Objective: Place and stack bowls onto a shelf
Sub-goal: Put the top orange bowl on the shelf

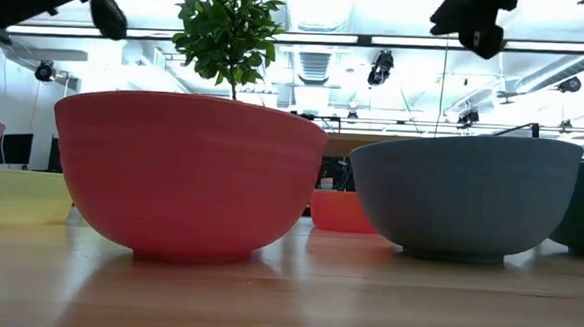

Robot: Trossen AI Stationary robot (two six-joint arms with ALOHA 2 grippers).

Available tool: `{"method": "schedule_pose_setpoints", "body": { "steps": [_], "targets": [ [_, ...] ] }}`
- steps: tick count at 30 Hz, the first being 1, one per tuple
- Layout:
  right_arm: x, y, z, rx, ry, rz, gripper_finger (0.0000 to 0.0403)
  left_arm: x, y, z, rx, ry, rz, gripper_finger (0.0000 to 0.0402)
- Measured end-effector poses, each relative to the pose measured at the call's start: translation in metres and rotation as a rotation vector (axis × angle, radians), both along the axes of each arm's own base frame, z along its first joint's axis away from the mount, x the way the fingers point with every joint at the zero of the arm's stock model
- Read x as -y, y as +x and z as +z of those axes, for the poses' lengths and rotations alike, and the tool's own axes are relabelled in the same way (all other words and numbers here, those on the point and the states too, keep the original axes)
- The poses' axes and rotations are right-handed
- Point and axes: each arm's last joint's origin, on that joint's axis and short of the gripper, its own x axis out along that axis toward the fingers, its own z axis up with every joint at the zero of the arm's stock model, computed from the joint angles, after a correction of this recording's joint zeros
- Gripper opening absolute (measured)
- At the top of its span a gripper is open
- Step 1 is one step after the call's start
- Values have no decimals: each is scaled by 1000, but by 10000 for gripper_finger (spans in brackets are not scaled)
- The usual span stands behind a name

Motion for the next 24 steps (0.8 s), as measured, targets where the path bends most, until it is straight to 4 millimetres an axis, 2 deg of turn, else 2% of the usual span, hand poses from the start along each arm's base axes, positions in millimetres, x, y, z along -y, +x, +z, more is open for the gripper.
{"method": "schedule_pose_setpoints", "body": {
  "steps": [6, 17, 24],
  "targets": [
    [2, 16, 4, -61, 6, 2, 68, -2, 17, 11, -265, 49, 22, 0],
    [6, 50, 18, -61, -115, 90, 68, -3, 27, 28, -399, 127, 50, 0],
    [9, 79, 25, -68, -149, 117, 68, -4, 31, 23, -484, 96, 37, 0]
  ]
}}
